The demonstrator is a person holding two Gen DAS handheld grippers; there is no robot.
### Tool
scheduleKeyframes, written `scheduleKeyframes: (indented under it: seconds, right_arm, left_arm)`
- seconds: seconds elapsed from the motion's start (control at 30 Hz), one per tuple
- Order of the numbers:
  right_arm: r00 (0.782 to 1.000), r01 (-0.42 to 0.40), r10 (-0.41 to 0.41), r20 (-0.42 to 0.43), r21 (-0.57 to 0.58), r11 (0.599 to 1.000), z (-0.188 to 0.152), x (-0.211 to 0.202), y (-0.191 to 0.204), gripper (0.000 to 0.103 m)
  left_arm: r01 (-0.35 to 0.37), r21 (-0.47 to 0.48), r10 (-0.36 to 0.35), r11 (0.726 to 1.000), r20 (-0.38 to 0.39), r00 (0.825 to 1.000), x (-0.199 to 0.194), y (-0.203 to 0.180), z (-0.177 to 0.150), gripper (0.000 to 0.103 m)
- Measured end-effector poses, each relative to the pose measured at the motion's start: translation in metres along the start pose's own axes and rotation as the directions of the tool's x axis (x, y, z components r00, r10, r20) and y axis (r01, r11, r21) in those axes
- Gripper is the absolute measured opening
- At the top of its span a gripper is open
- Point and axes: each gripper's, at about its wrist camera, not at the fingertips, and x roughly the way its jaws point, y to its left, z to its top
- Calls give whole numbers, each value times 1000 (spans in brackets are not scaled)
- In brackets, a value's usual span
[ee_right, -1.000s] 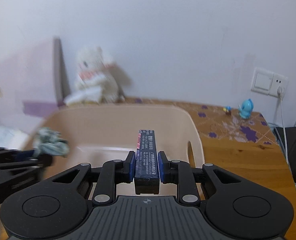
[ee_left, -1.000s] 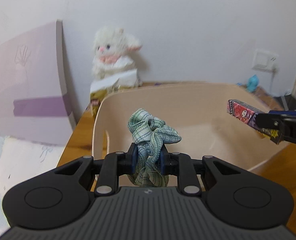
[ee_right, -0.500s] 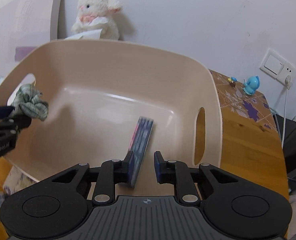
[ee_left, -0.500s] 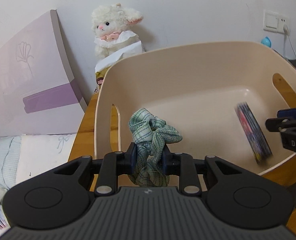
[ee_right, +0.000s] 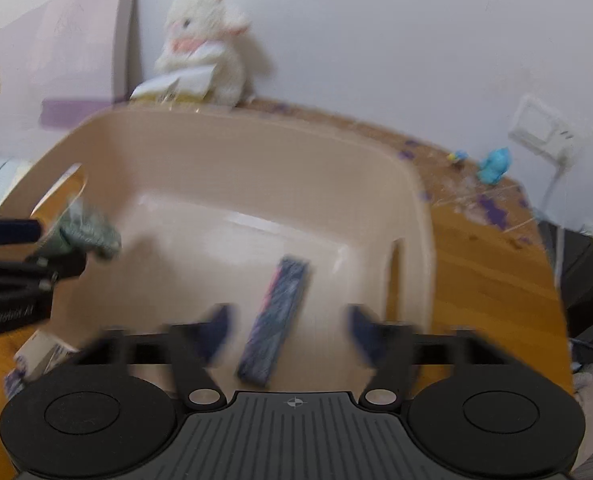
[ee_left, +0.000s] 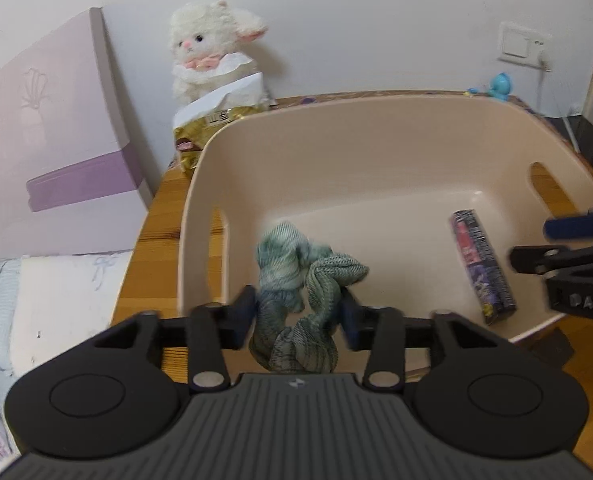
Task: Organize objects
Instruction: 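Carry both items over the basket and open both tools to drop them, then grasp the purple cartoon box with the left tool while the right tool grasps the black cube box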
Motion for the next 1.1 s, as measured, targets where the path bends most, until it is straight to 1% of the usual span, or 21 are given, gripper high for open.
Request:
scheduleKeyframes:
  seconds: [0.03, 0.07, 0.1, 0.13, 0.2, 0.23, 0.27, 0.3, 0.43, 0.57, 0.63, 0.77, 0.9, 1.1]
  right_arm:
    - [1000, -6, 5, 7, 10, 1000, -2, -5, -2, 81]
    - [1000, -11, 11, 15, 22, 1000, -3, -9, -5, 84]
    - [999, -16, 15, 30, 33, 999, -6, -15, -7, 89]
    - [998, -29, 27, 49, 40, 999, -8, -22, -10, 90]
    - [996, -44, 40, 75, 53, 998, -12, -36, -13, 93]
    - [995, -41, 36, 88, 60, 997, -14, -43, -14, 96]
    - [994, -37, 30, 107, 66, 997, -16, -51, -13, 101]
    - [991, -43, 33, 131, 70, 997, -19, -60, -13, 103]
    - [980, -75, 57, 193, 89, 993, -29, -92, -13, 103]
    - [975, -85, 66, 214, 82, 993, -44, -109, -8, 103]
    - [977, -83, 65, 205, 79, 993, -55, -110, -7, 103]
    - [985, -76, 64, 157, 76, 994, -75, -99, -7, 103]
    - [995, -62, 54, 88, 80, 995, -95, -77, -8, 103]
    - [999, -44, 43, 20, 99, 994, -117, -50, -7, 103]
  left_arm:
    - [-15, -7, 15, 1000, 19, 1000, -4, 0, -1, 61]
    - [-23, -18, 23, 1000, 35, 999, -8, 0, -1, 64]
    - [-15, -29, 16, 999, 46, 999, -11, 2, -2, 70]
    - [5, -46, -3, 999, 59, 998, -16, 4, -2, 77]
    - [26, -75, -19, 997, 93, 995, -28, 7, -5, 83]
    - [28, -82, -18, 996, 114, 993, -35, 8, -8, 84]
    - [27, -83, -16, 996, 134, 991, -42, 8, -10, 84]
    - [25, -83, -13, 996, 149, 989, -48, 8, -12, 85]
    - [15, -84, 2, 996, 206, 979, -74, 9, -22, 92]
    - [15, -107, 10, 994, 236, 972, -97, 13, -36, 94]
    - [19, -118, 10, 993, 234, 972, -102, 16, -45, 98]
    - [9, -127, 18, 992, 205, 979, -101, 18, -66, 99]
    - [9, -135, 11, 991, 141, 990, -85, 18, -88, 99]
    - [10, -157, 0, 988, 65, 998, -61, 22, -114, 99]
